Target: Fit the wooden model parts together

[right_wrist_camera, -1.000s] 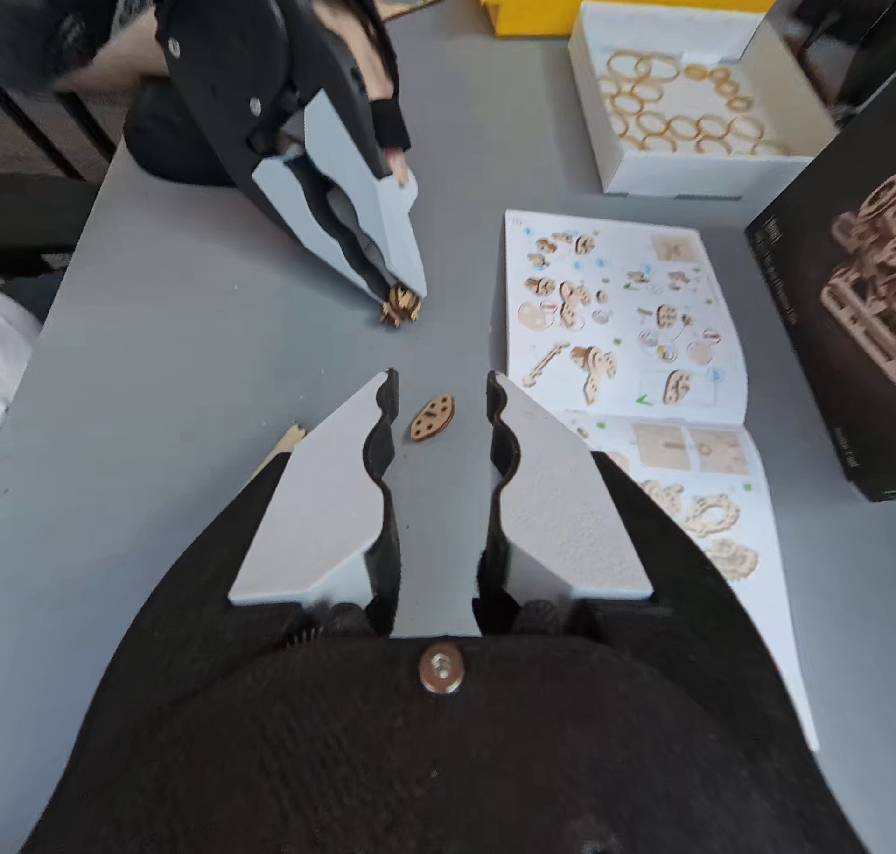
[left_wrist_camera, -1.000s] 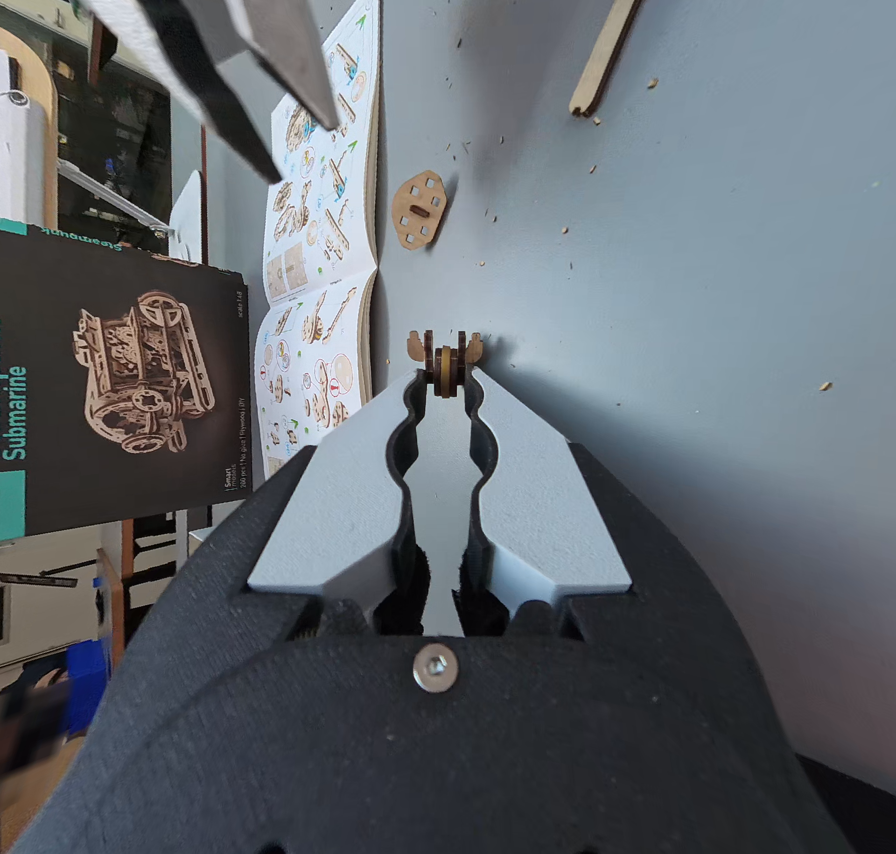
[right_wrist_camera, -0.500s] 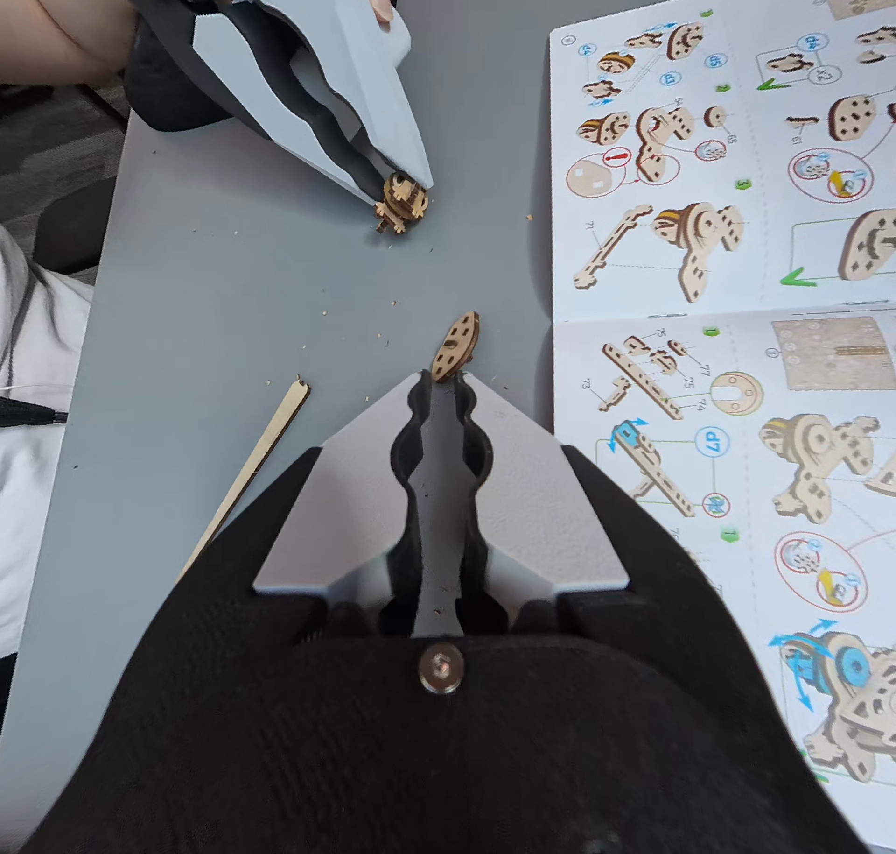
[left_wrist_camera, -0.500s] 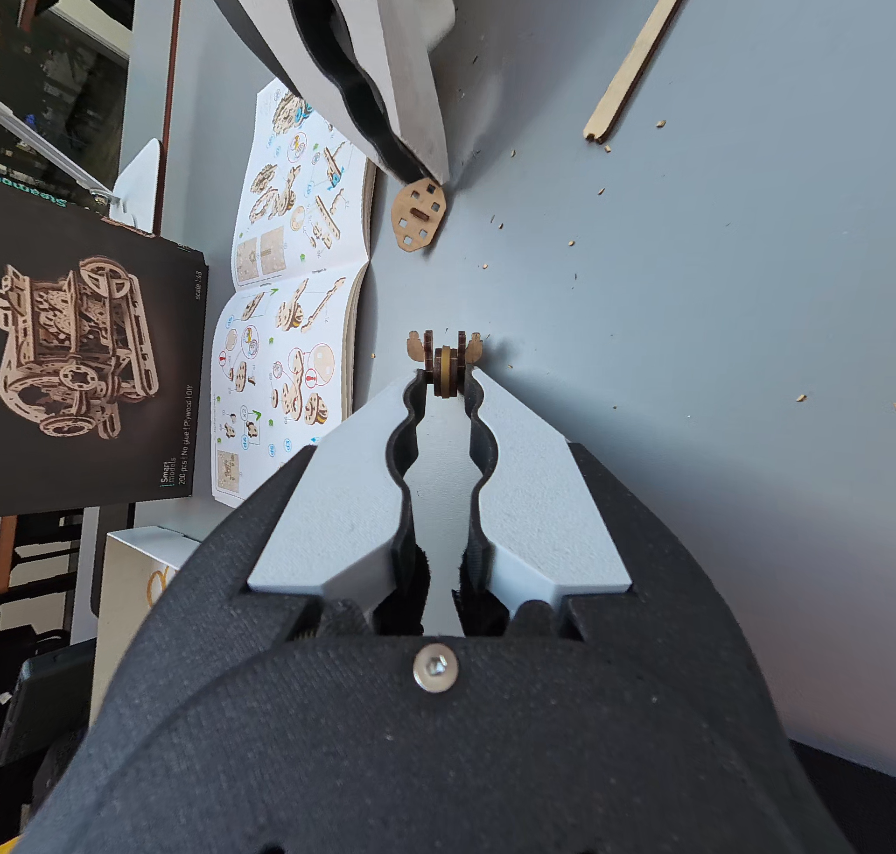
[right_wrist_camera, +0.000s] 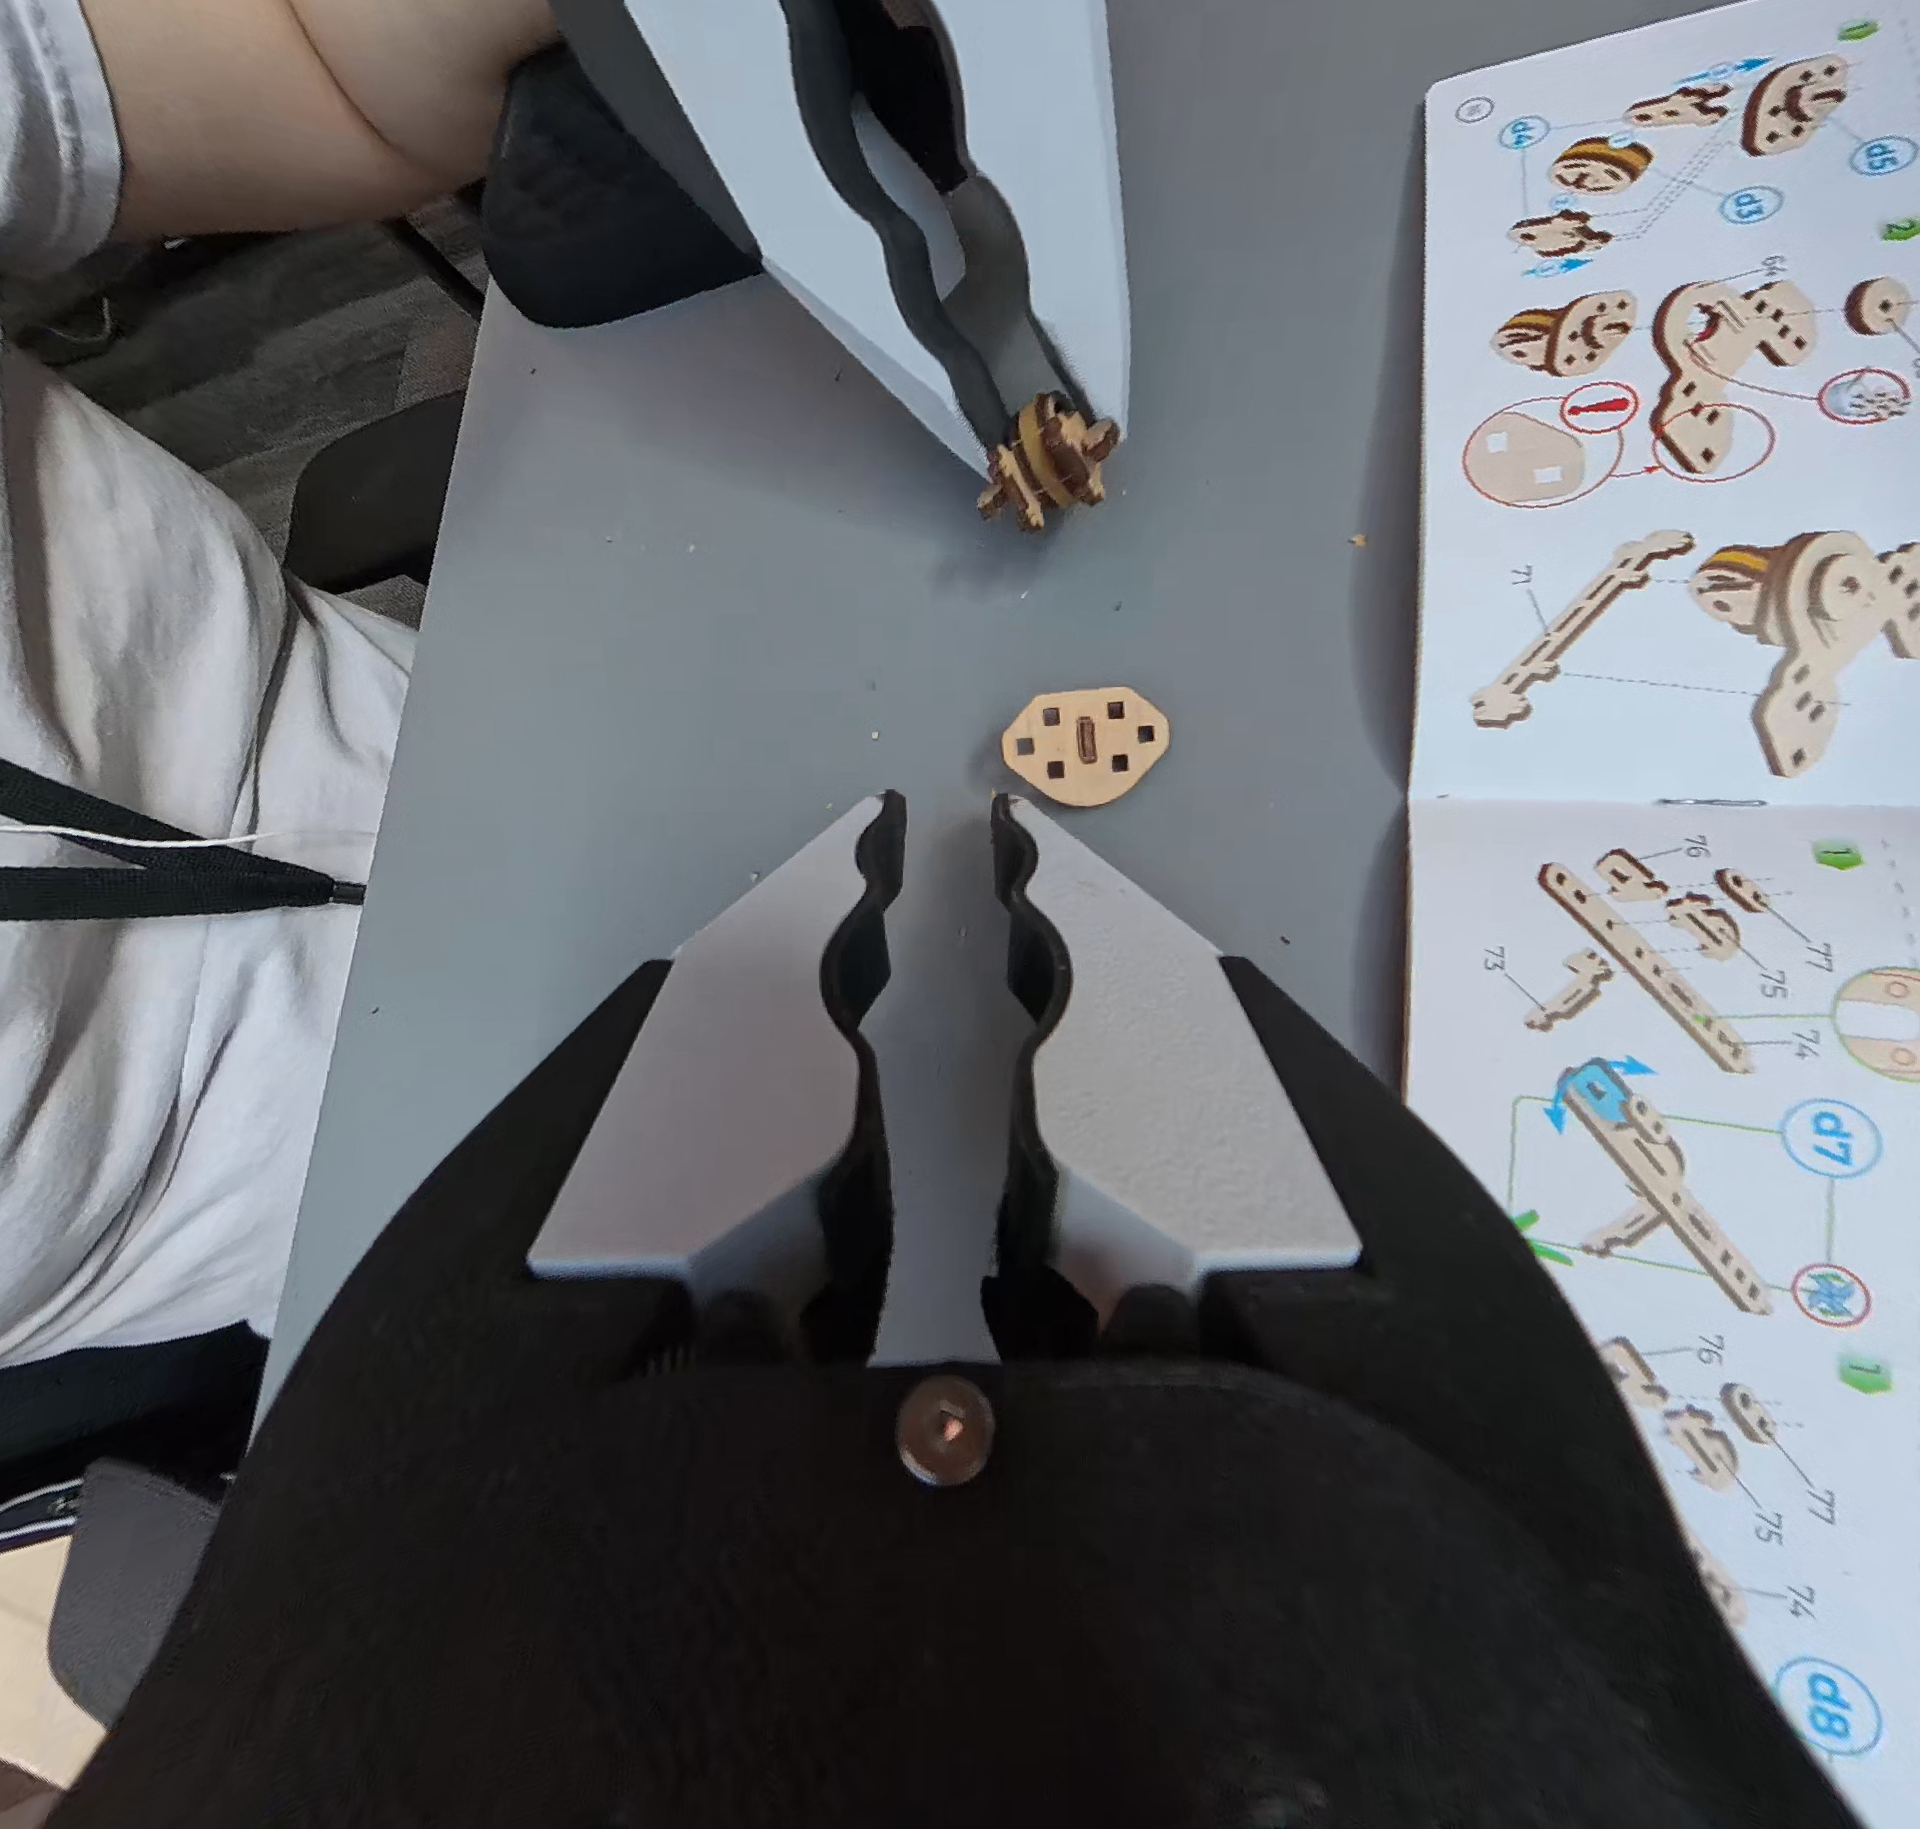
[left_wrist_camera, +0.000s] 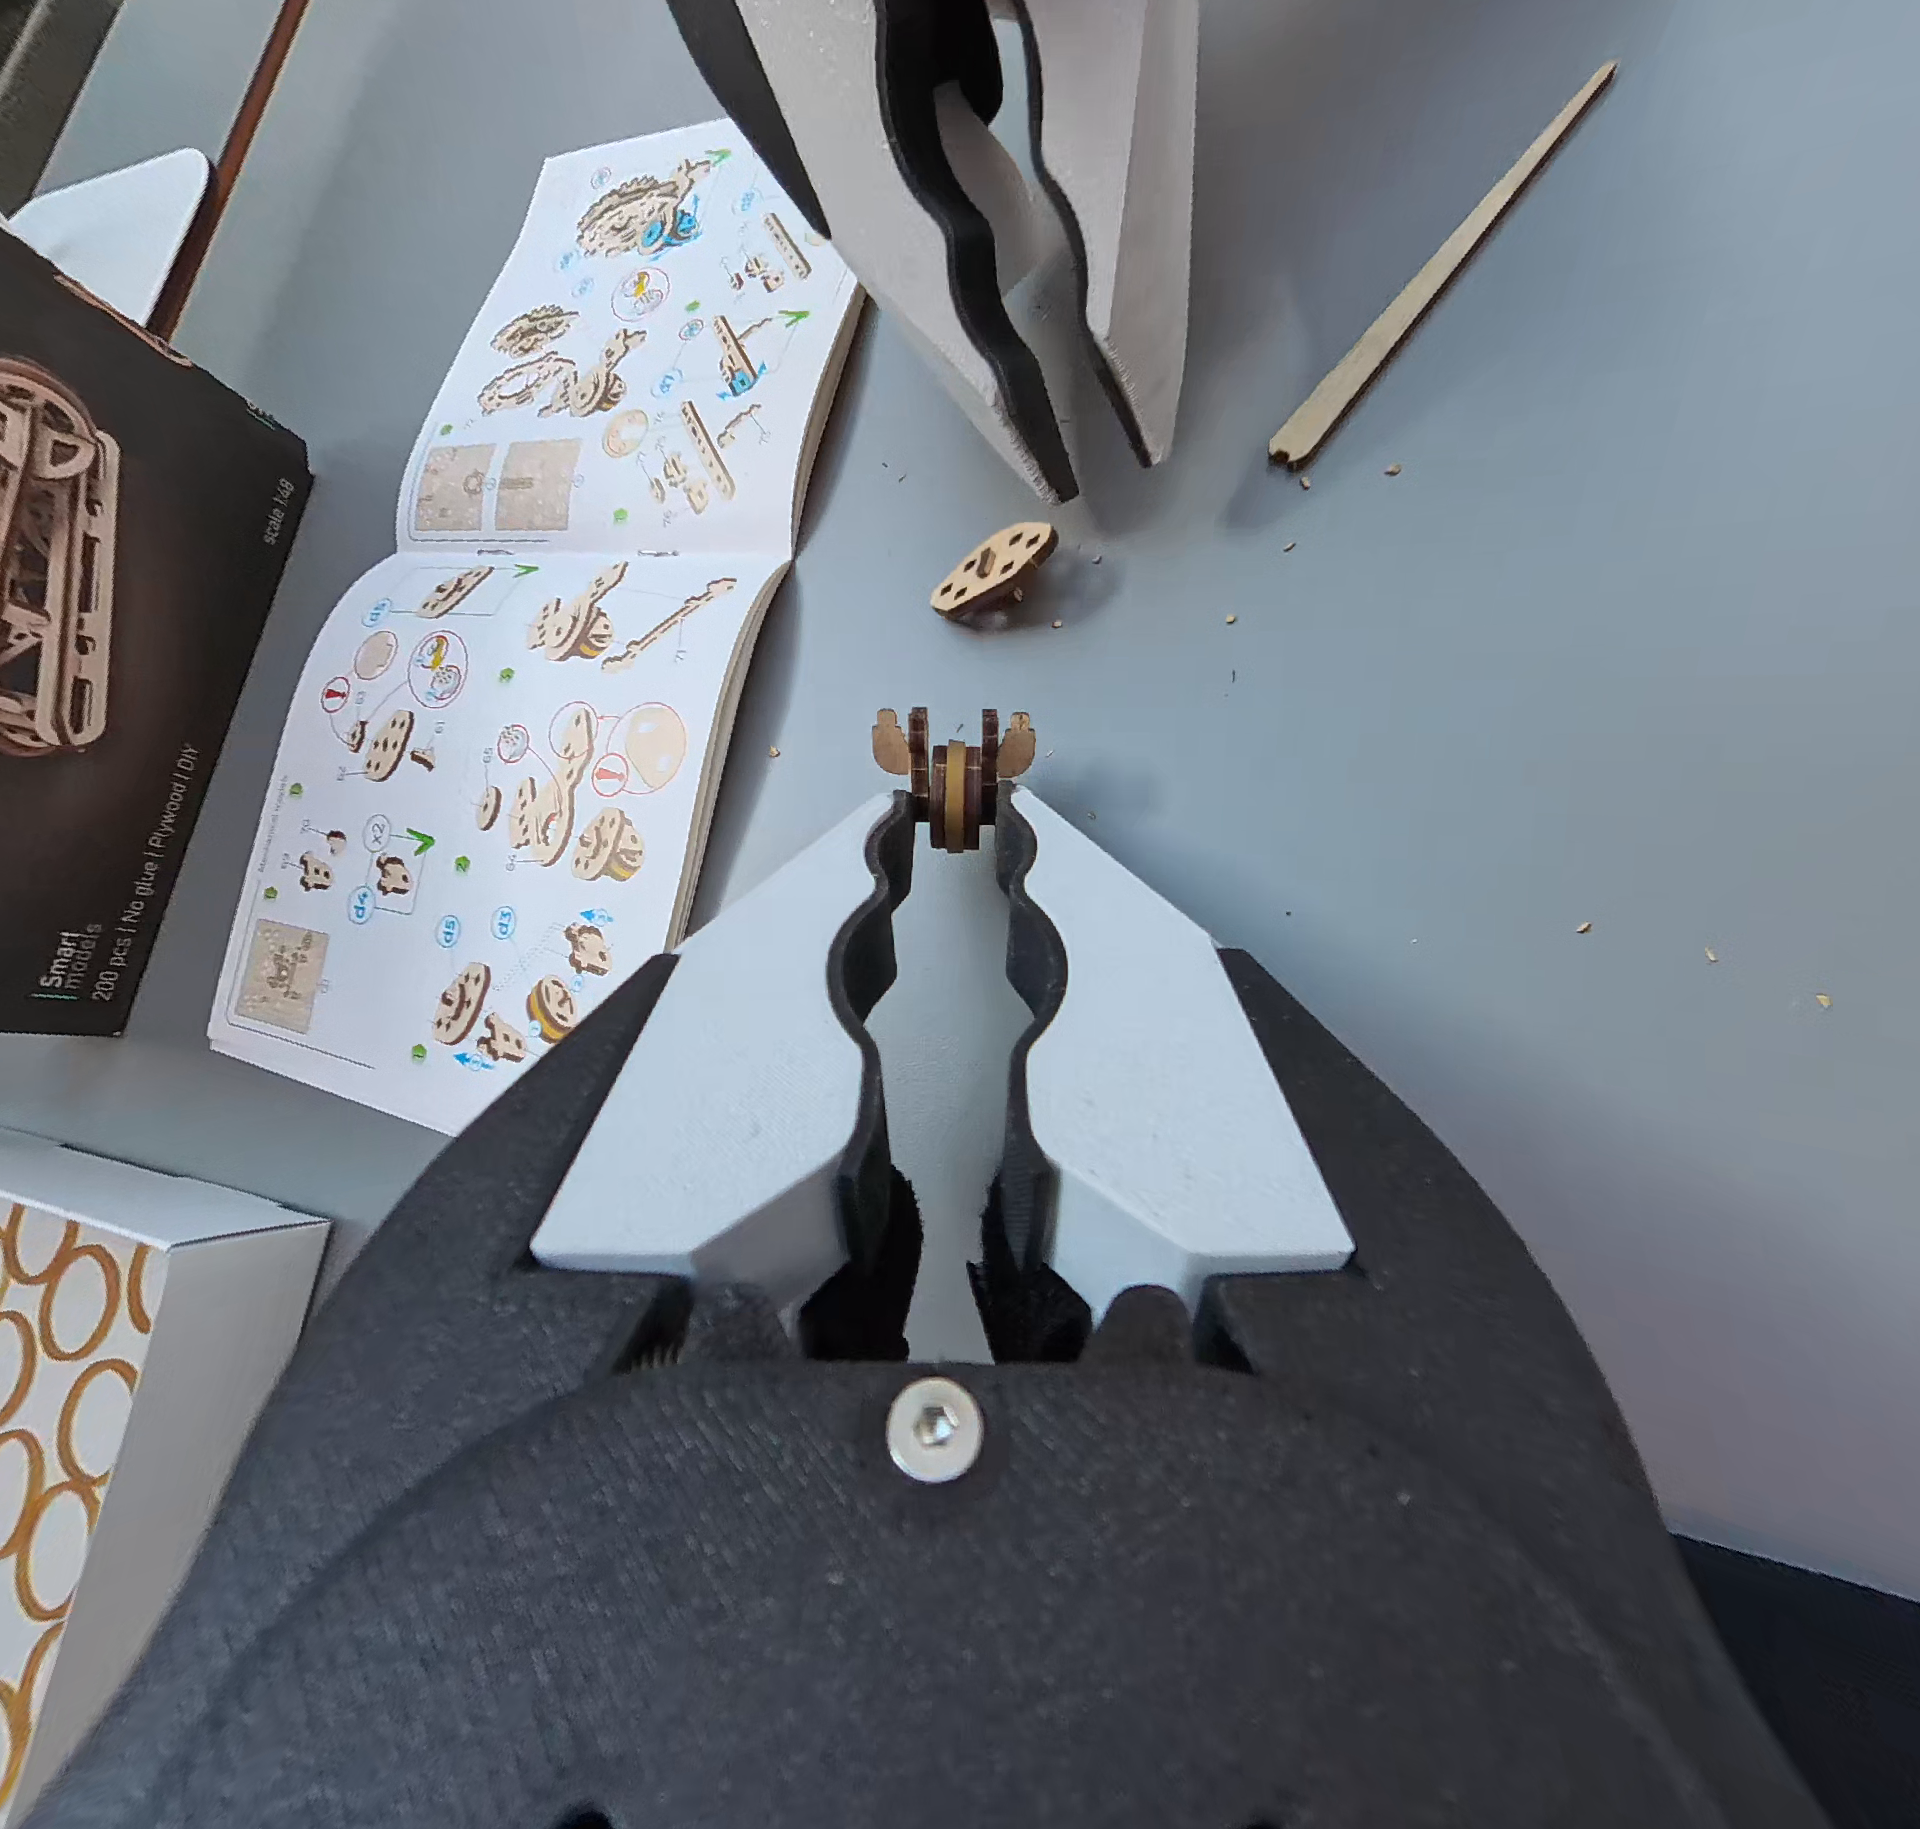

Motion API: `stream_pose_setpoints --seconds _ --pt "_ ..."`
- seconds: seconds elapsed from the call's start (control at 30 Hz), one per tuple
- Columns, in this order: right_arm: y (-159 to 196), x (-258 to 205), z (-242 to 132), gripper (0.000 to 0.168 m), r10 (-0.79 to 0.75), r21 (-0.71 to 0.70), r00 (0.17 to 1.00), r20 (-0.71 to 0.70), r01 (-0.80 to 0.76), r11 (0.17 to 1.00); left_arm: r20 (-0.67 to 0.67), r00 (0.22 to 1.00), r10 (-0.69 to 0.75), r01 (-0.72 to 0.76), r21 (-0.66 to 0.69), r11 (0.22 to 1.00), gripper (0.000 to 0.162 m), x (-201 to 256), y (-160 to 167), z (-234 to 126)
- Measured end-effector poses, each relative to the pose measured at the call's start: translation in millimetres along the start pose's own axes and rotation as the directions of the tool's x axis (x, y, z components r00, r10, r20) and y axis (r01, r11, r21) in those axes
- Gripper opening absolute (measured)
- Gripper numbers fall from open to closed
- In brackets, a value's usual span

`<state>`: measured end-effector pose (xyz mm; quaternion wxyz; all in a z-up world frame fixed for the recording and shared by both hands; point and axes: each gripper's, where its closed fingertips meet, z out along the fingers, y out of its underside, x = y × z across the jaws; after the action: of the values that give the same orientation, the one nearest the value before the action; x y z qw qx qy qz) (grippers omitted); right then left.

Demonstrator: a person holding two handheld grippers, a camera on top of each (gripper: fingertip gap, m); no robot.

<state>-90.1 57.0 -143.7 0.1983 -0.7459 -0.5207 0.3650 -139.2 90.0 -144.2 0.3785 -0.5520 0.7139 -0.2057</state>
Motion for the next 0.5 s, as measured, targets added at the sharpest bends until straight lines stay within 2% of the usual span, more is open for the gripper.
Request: stream_pose_setpoints --seconds 0.17,0.33,0.5 --pt "4 26 -12 0.014 -0.124 0.018 0.98 -0.156 0.128 0.992 -0.015 1.0 -0.024 0.023 -0.009 1.0 0.013 1 1 -1" --pt "4 18 1 0.025 -0.138 0.01 0.984 -0.11 0.14 0.99 -0.027 1.0 -0.016 0.014 -0.05 0.999 0.013 5 4 2" --pt "0 18 3 0.027 -0.085 0.051 0.994 -0.066 0.089 0.995 -0.027 1.0 -0.009 0.007 -0.059 0.998 0.013 6 4 2"
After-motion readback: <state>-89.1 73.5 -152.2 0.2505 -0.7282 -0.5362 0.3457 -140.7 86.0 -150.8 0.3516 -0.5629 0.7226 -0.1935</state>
